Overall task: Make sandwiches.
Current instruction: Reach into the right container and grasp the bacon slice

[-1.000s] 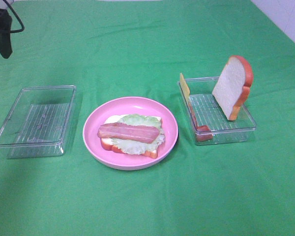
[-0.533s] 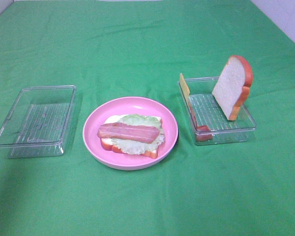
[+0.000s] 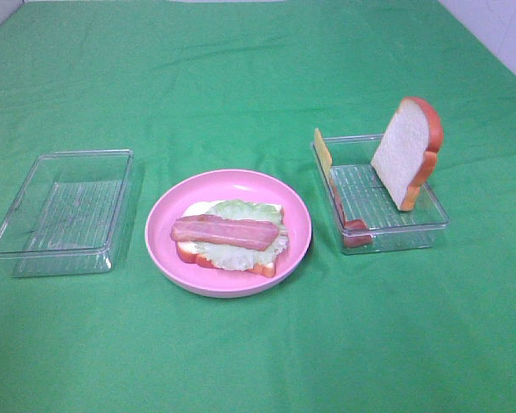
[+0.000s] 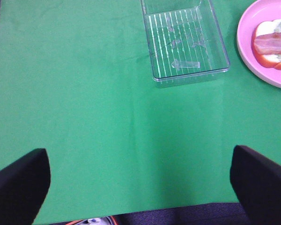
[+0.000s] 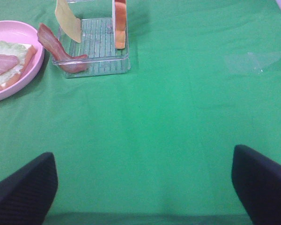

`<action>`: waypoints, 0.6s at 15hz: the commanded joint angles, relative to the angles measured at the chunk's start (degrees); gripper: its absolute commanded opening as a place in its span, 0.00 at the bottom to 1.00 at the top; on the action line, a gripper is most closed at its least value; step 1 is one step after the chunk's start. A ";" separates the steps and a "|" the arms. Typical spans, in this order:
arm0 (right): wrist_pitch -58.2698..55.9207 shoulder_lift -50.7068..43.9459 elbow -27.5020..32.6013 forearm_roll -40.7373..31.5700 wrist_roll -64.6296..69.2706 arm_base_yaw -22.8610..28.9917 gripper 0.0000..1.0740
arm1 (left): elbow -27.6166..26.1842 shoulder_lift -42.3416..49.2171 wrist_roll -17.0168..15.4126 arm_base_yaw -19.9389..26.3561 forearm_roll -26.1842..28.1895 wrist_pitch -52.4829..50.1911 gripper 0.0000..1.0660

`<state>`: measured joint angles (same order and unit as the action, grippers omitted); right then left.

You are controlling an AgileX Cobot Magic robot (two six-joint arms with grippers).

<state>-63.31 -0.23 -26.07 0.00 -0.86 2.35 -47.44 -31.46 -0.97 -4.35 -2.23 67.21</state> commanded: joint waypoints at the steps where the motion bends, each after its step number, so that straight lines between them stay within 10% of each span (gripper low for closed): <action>1: 0.17 -1.38 0.17 0.00 0.00 -0.17 0.90 | 5.21 7.85 0.97 -0.17 1.78 -0.34 0.92; 9: 0.17 -1.43 0.17 0.00 0.00 -0.17 0.90 | 17.99 31.86 3.44 -0.17 9.22 -5.50 0.92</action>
<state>-63.31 -0.23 -26.07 0.00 -0.86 2.35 -29.68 0.29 2.46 -4.35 6.53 62.91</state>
